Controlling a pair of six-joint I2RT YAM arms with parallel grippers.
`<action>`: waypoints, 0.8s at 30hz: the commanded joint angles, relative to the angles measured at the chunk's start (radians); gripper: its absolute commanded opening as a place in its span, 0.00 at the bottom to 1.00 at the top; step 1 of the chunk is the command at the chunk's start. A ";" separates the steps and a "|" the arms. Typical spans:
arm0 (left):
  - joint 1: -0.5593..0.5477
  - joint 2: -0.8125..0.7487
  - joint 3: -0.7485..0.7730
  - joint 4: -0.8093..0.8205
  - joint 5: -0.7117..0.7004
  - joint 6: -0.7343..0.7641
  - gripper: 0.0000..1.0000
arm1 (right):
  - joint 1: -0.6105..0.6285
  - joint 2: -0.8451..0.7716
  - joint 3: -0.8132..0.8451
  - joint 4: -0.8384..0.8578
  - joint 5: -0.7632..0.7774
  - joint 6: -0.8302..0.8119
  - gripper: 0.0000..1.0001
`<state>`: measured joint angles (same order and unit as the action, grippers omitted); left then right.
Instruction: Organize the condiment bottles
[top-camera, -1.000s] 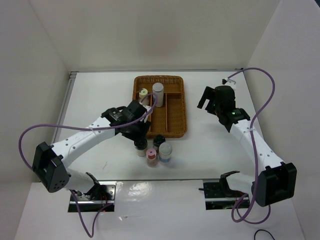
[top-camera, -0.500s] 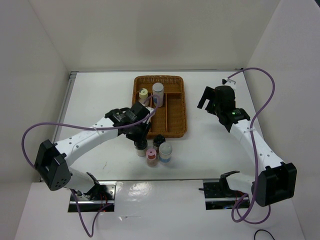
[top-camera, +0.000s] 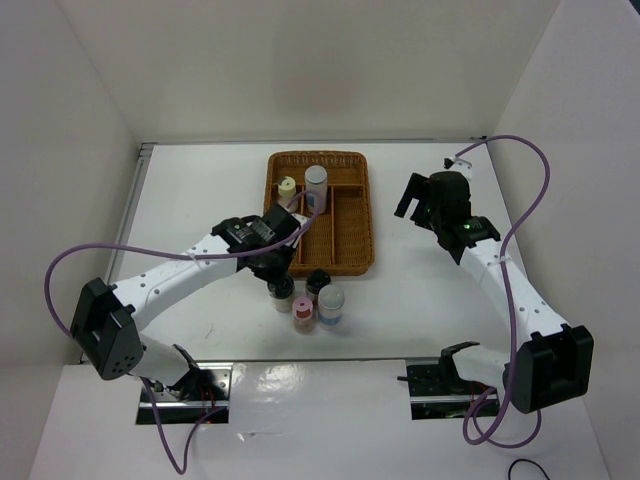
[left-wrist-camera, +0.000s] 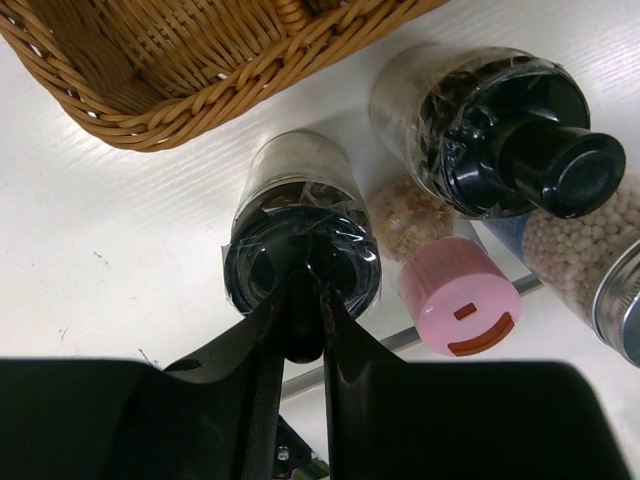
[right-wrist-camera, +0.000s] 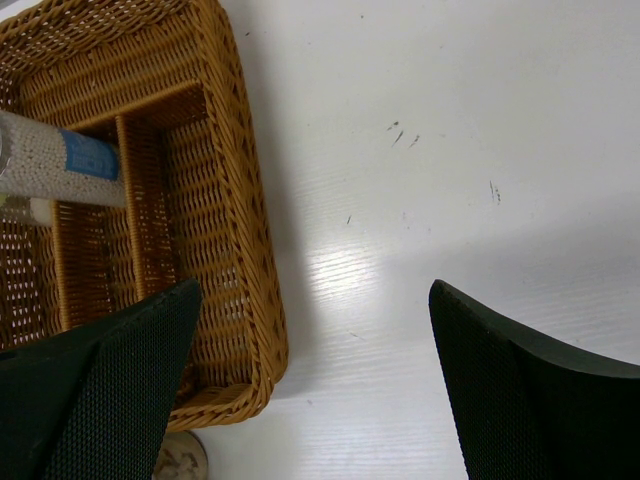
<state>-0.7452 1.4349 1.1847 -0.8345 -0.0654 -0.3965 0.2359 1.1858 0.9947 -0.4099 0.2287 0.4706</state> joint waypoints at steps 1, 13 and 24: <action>-0.005 0.004 0.018 -0.011 -0.017 -0.016 0.24 | 0.002 -0.031 0.005 0.000 0.012 -0.012 0.98; -0.005 -0.030 0.219 -0.192 -0.042 -0.016 0.18 | 0.002 -0.022 0.005 0.010 0.012 -0.012 0.98; -0.005 0.025 0.522 -0.299 -0.223 -0.007 0.18 | 0.002 -0.003 0.005 0.028 -0.006 -0.021 0.98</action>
<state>-0.7452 1.4441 1.6341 -1.1156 -0.1982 -0.3985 0.2359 1.1858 0.9947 -0.4095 0.2268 0.4671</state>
